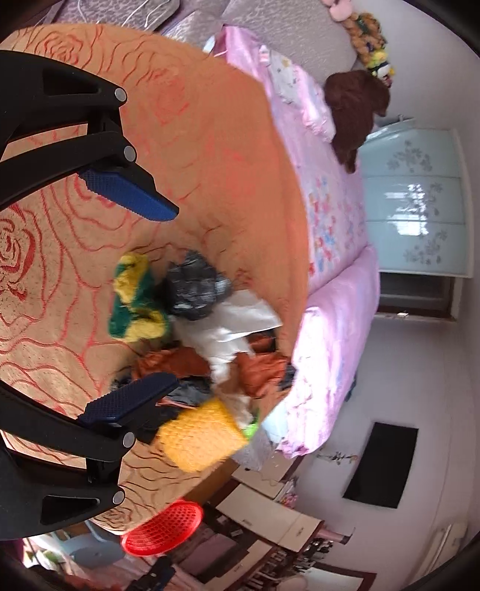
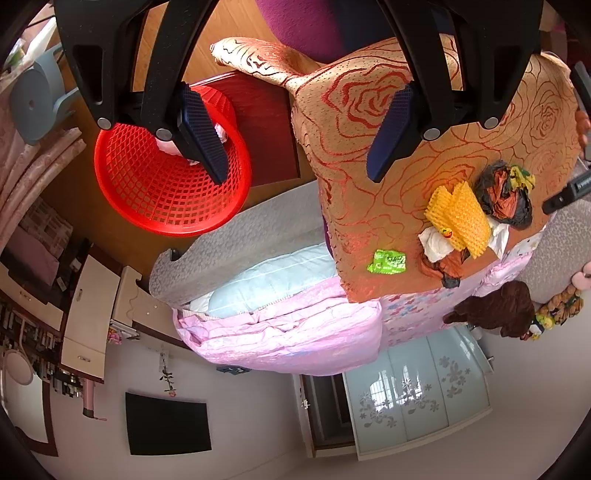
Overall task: Collect trash
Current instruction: 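Move both tools back over the trash pile on the bed, then grasp the green-yellow scrubber with the left tool while the right tool grasps the black bag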
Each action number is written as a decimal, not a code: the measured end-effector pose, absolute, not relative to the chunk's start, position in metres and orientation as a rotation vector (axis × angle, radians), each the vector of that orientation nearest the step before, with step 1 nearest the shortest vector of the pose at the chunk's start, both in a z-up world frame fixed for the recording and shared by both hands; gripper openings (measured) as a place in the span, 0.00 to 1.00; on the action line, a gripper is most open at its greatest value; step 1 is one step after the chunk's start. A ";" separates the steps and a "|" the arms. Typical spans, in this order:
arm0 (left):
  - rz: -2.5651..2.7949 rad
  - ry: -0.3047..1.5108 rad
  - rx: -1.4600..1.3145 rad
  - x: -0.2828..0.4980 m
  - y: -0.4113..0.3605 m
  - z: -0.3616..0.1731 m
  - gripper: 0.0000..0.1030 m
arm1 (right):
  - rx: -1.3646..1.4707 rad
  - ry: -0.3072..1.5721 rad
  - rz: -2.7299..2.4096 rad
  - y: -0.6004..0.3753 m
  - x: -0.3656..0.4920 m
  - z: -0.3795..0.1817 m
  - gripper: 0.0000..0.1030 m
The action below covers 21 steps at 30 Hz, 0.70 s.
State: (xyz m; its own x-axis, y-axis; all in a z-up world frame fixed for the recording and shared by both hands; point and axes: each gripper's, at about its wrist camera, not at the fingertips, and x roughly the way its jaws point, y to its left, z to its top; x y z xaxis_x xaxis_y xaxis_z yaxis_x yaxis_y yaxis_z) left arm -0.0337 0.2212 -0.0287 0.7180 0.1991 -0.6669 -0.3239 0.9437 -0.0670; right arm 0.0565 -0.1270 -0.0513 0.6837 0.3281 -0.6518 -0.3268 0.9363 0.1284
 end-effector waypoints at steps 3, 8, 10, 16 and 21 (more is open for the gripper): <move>0.283 0.751 -0.197 -0.025 0.220 -0.045 0.78 | -0.009 0.737 0.375 -0.122 0.055 -0.053 0.73; 0.300 0.780 -0.219 -0.020 0.228 -0.062 0.78 | -0.011 0.741 0.373 -0.121 0.055 -0.054 0.73; 0.314 0.786 -0.232 -0.017 0.232 -0.065 0.77 | -0.014 0.746 0.373 -0.119 0.054 -0.055 0.73; 0.283 0.787 -0.285 -0.017 0.240 -0.071 0.57 | -0.028 0.755 0.403 -0.110 0.054 -0.055 0.73; 0.283 0.766 -0.272 -0.020 0.237 -0.066 0.48 | -0.049 0.764 0.458 -0.090 0.052 -0.054 0.73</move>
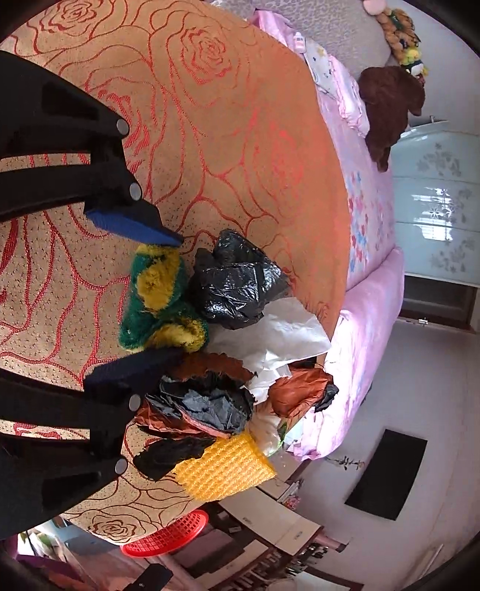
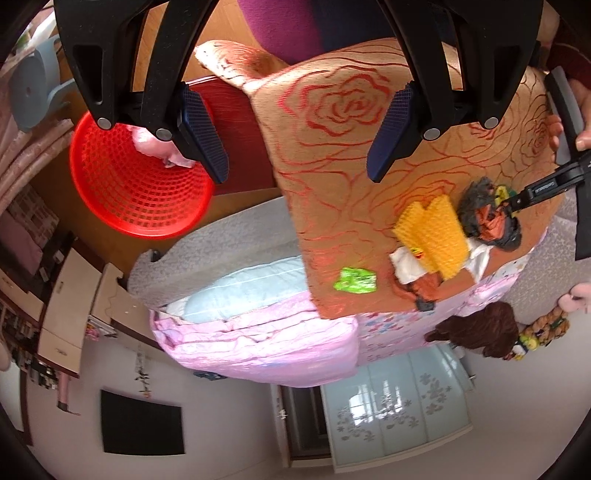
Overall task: Collect trash
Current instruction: 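Grasp the green-yellow scrubber with the left tool while the right tool grasps the black bag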
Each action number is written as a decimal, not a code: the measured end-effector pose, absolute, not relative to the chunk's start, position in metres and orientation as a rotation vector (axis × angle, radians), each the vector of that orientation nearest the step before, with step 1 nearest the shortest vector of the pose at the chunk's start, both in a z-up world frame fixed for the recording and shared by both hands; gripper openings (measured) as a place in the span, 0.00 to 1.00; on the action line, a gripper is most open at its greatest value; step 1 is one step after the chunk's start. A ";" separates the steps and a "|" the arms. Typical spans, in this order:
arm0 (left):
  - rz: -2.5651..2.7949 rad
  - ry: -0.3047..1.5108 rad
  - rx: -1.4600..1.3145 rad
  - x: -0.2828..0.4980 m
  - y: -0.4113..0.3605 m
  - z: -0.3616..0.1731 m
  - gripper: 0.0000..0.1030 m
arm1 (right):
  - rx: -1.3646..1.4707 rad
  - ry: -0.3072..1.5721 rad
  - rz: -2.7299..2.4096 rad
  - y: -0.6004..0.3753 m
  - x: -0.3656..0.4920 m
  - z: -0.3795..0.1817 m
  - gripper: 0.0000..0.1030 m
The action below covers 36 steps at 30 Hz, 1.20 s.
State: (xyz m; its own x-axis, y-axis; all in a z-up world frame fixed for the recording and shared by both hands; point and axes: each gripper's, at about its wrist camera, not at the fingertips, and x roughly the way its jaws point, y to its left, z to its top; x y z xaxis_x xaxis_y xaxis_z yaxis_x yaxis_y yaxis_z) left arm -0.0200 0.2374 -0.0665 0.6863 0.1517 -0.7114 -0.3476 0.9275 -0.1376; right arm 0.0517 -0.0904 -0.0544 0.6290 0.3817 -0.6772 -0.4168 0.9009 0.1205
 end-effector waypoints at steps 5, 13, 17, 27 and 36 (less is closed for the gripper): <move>0.282 0.745 -0.288 -0.029 0.239 -0.060 0.46 | -0.080 0.763 0.523 -0.062 0.048 -0.051 0.73; 0.285 0.689 -0.289 -0.048 0.240 -0.042 0.46 | -0.145 0.721 0.662 0.000 0.040 -0.040 0.73; 0.296 0.664 -0.294 -0.056 0.245 -0.033 0.46 | -0.185 0.696 0.726 0.032 0.037 -0.037 0.73; 0.337 0.624 -0.331 -0.071 0.269 -0.024 0.46 | -0.302 0.676 0.845 0.106 0.039 -0.041 0.73; 0.345 0.610 -0.361 -0.075 0.280 -0.022 0.46 | -0.392 0.761 0.918 0.147 0.045 -0.068 0.72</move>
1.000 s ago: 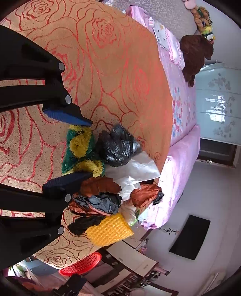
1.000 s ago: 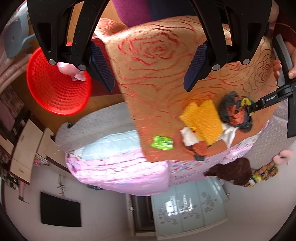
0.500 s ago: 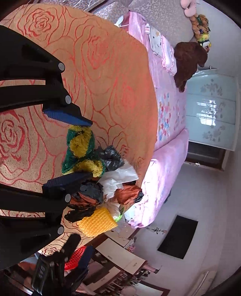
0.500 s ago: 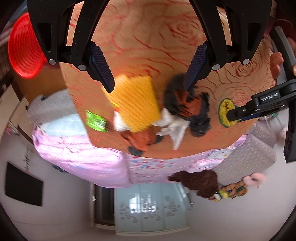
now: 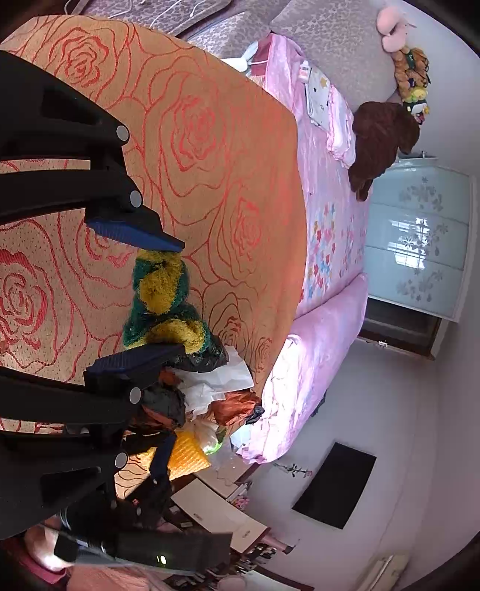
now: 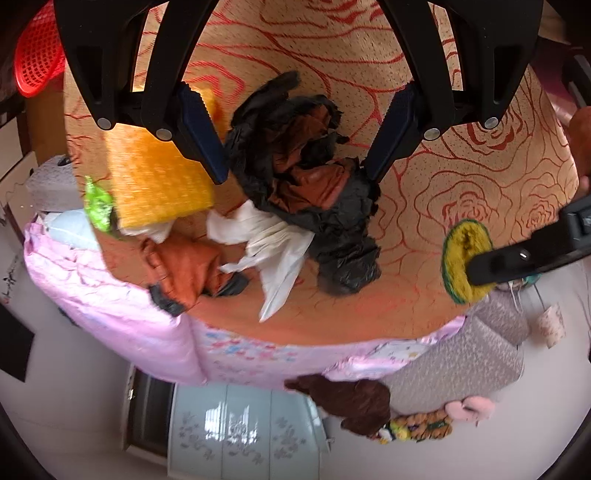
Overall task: Collect trash
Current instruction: 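Grasp the green-yellow scrubber with the left tool while the right tool grasps the black bag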
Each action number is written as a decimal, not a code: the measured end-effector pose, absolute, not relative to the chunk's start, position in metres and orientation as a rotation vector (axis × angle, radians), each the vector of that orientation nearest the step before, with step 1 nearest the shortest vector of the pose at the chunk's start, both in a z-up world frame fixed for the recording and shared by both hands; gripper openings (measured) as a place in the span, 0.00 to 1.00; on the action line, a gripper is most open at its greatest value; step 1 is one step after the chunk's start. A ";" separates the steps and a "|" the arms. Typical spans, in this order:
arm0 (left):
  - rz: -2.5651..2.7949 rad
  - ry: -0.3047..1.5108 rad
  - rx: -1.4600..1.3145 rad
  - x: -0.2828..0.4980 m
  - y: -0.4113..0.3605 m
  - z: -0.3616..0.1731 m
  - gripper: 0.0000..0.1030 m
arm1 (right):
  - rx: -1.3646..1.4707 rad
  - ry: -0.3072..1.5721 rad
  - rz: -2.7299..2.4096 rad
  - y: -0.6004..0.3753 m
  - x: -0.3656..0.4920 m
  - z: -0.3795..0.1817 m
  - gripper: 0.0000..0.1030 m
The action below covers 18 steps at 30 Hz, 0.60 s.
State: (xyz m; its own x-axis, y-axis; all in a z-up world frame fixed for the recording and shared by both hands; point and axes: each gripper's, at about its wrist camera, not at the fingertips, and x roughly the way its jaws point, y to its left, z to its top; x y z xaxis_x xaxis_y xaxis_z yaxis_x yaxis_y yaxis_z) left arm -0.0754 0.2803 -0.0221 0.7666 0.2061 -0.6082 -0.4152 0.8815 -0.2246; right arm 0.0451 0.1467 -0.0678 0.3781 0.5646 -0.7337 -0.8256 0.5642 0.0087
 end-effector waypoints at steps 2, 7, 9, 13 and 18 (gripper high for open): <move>0.345 0.611 -0.363 -0.077 0.280 -0.022 0.46 | -0.404 0.776 0.928 0.151 0.043 -0.073 0.66; 0.346 0.611 -0.363 -0.077 0.281 -0.023 0.46 | -0.374 0.784 0.929 0.147 0.038 -0.074 0.52; 0.349 0.611 -0.361 -0.076 0.282 -0.023 0.46 | -0.354 0.779 0.933 0.143 0.037 -0.071 0.50; 0.347 0.615 -0.361 -0.076 0.282 -0.023 0.46 | -0.312 0.768 0.937 0.132 0.033 -0.063 0.48; 0.341 0.617 -0.354 -0.076 0.278 -0.023 0.46 | -0.272 0.749 0.949 0.118 0.027 -0.050 0.48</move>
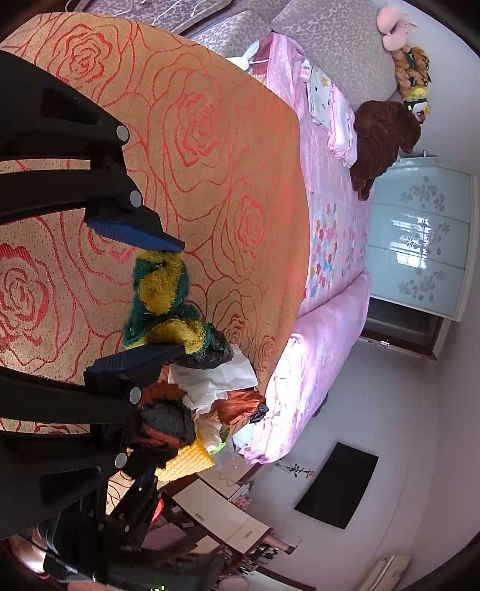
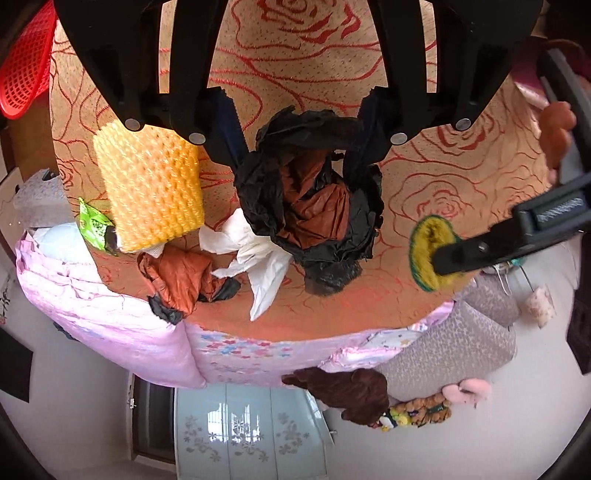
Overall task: Collect trash
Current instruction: 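Grasp the green-yellow scrubber with the left tool while the right tool grasps the black bag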
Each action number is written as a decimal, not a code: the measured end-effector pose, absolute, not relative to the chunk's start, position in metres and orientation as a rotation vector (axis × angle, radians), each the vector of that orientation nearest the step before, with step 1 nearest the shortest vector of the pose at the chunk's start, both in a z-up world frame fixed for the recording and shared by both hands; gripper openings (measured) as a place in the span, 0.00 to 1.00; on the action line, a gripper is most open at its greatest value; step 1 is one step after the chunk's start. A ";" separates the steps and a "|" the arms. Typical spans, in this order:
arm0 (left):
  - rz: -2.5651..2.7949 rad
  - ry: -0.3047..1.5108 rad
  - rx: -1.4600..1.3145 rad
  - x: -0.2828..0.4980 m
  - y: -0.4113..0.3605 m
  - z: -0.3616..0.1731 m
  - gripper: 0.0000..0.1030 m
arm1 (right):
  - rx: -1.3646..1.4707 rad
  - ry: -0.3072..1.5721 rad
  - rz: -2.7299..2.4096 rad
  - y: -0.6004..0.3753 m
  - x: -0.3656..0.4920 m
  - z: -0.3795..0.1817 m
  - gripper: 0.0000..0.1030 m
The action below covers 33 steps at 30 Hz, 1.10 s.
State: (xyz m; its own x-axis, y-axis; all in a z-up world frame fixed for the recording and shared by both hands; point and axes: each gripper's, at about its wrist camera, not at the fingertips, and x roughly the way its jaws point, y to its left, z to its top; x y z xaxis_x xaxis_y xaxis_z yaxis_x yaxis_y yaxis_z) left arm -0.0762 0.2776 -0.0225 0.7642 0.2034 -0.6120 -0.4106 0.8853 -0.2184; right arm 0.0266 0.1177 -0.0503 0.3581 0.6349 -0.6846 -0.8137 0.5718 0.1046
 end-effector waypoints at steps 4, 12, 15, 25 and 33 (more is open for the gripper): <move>0.338 0.610 -0.347 -0.076 0.273 -0.021 0.46 | -0.242 0.731 0.941 0.104 0.025 -0.039 0.48; 0.321 0.601 -0.323 -0.072 0.258 -0.017 0.46 | -0.201 0.691 0.888 0.074 0.028 -0.021 0.48; 0.317 0.599 -0.313 -0.070 0.253 -0.016 0.46 | -0.188 0.679 0.864 0.065 0.032 -0.016 0.48; 0.276 0.592 -0.277 -0.058 0.230 -0.009 0.46 | -0.136 0.662 0.782 0.032 0.049 -0.009 0.48; 0.240 0.595 -0.243 -0.042 0.207 -0.005 0.46 | -0.080 0.644 0.711 0.007 0.062 -0.002 0.48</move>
State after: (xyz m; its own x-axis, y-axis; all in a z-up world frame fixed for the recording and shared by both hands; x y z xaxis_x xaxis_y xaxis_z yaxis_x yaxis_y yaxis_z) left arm -0.0421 0.2074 -0.0046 0.8022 0.1524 -0.5773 -0.2912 0.9440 -0.1554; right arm 0.0615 0.0073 -0.0020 0.5743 0.5826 -0.5751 -0.6302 0.7630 0.1436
